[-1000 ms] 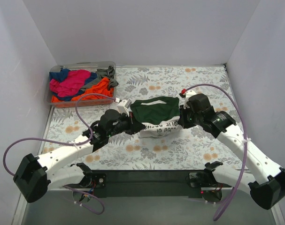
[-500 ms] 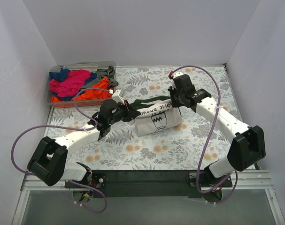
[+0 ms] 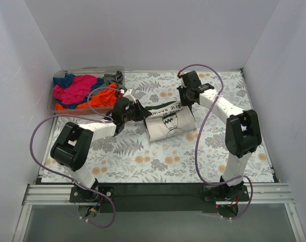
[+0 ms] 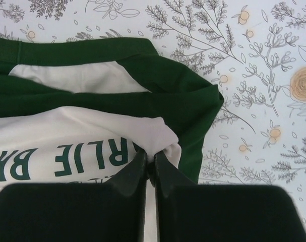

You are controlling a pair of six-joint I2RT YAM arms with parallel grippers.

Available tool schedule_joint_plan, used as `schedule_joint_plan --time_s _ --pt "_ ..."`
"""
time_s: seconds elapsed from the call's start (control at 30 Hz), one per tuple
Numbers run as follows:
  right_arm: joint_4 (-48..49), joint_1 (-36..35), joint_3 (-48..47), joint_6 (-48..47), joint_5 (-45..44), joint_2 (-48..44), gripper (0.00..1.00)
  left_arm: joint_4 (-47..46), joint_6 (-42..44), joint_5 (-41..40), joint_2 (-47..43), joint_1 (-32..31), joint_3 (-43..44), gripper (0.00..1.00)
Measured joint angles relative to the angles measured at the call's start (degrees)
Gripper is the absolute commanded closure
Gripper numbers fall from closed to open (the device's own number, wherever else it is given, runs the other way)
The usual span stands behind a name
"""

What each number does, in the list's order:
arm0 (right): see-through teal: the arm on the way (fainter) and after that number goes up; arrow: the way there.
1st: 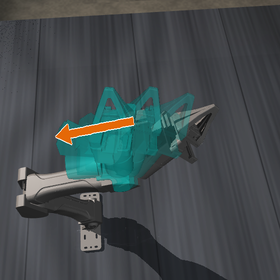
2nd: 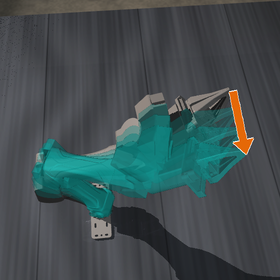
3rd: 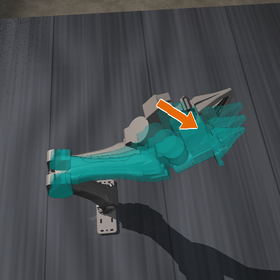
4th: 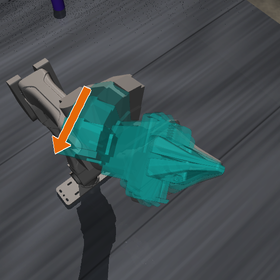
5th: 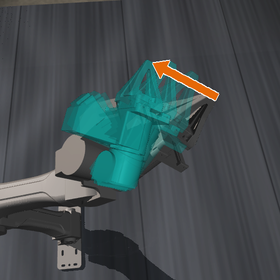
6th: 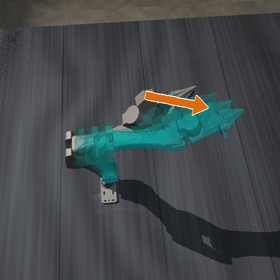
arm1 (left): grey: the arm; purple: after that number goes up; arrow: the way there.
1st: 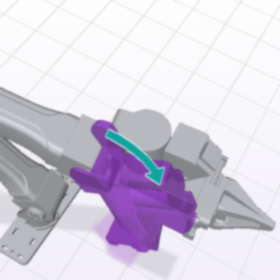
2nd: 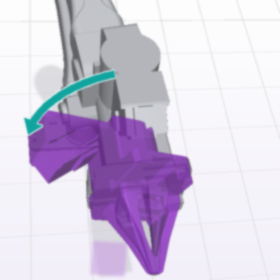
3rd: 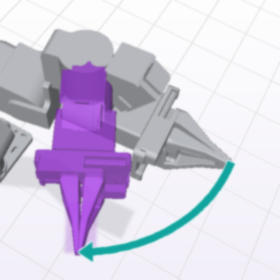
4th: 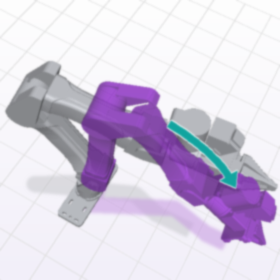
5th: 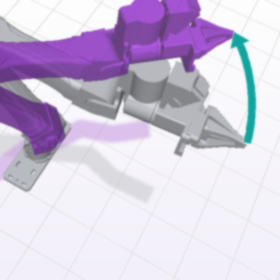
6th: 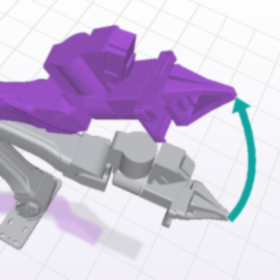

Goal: Fold and stack the t-shirts
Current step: Fold the tshirt

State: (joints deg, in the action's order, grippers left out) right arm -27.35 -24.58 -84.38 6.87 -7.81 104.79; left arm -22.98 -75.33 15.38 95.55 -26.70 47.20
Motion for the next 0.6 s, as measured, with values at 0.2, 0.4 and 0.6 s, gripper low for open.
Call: schedule_joint_plan --time_s 0.2,0.4,0.6 --pt "0.2 1.3 -6.9 -0.3 1.1 7.5 0.7 0.5 -0.1 -0.5 7.0 1.5 4.9 1.0" --pt "0.5 3.4 -13.8 -0.8 0.5 10.6 0.12 5.2 0.8 -6.8 9.1 2.2 11.2 0.09" --pt "2.3 3.9 -9.7 -0.8 0.3 4.0 0.08 5.8 2.9 -12.6 6.8 2.1 14.7 0.07"
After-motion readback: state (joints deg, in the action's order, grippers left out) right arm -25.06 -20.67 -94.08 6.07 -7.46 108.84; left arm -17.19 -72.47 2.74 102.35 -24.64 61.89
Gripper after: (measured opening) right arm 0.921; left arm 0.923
